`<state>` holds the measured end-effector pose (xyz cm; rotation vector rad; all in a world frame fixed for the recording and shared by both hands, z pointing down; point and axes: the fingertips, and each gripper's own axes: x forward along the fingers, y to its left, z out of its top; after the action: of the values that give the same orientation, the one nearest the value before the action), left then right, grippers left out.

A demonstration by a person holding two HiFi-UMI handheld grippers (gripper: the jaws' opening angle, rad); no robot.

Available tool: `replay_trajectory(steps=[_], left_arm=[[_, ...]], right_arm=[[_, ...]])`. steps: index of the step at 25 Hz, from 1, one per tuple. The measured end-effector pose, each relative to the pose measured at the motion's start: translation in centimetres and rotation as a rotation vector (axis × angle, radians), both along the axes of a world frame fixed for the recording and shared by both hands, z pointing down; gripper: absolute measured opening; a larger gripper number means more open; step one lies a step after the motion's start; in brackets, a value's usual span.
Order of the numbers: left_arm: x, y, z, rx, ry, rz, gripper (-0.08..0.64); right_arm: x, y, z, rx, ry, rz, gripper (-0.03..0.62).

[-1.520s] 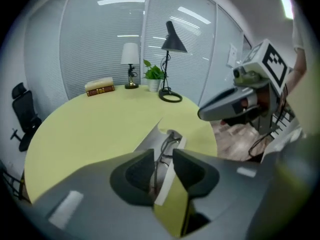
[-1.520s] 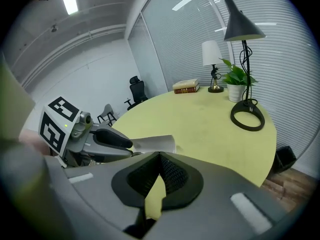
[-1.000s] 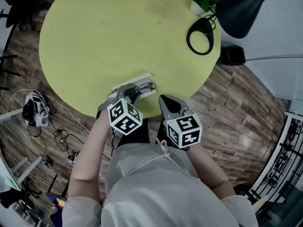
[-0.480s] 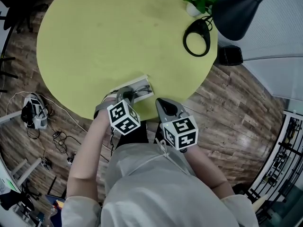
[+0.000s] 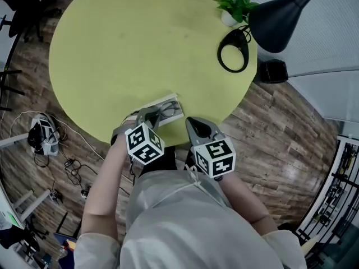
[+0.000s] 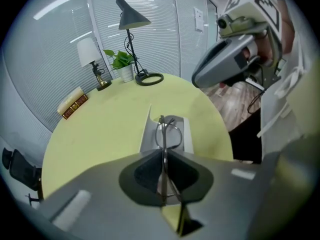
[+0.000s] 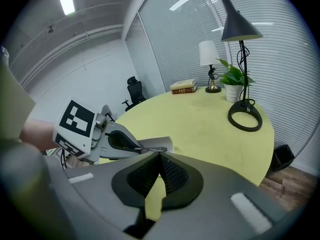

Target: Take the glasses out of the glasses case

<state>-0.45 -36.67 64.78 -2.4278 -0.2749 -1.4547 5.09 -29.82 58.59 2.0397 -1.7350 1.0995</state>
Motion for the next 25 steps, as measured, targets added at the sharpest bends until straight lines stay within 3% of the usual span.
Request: replay_trajectory(steps=[7, 14, 21, 25], left_arm=[[-0.2, 0.2, -3.5, -0.022, 0.089, -0.038, 0.023], [-1.1, -0.3, -7.4, 0.012, 0.187, -0.089, 0.023], [-2.8, -1.6, -12.9, 0.002, 0.349, -0.228, 0.021], [-4.1, -2.9, -15.6, -0.02, 0.461, -0.364, 0.021]], right_arm=[[0.3, -0.4, -1.8, 0.036, 0.037, -0.004, 0.0], [0.3, -1.6, -4.4, 0.091, 0.077, -0.024, 0.0], [-1.4, -3.3, -7.3, 0.145, 0.117, -0.089, 0.0], [-1.9, -4.6, -9.3, 0.188, 0.148, -0.122, 0.0]])
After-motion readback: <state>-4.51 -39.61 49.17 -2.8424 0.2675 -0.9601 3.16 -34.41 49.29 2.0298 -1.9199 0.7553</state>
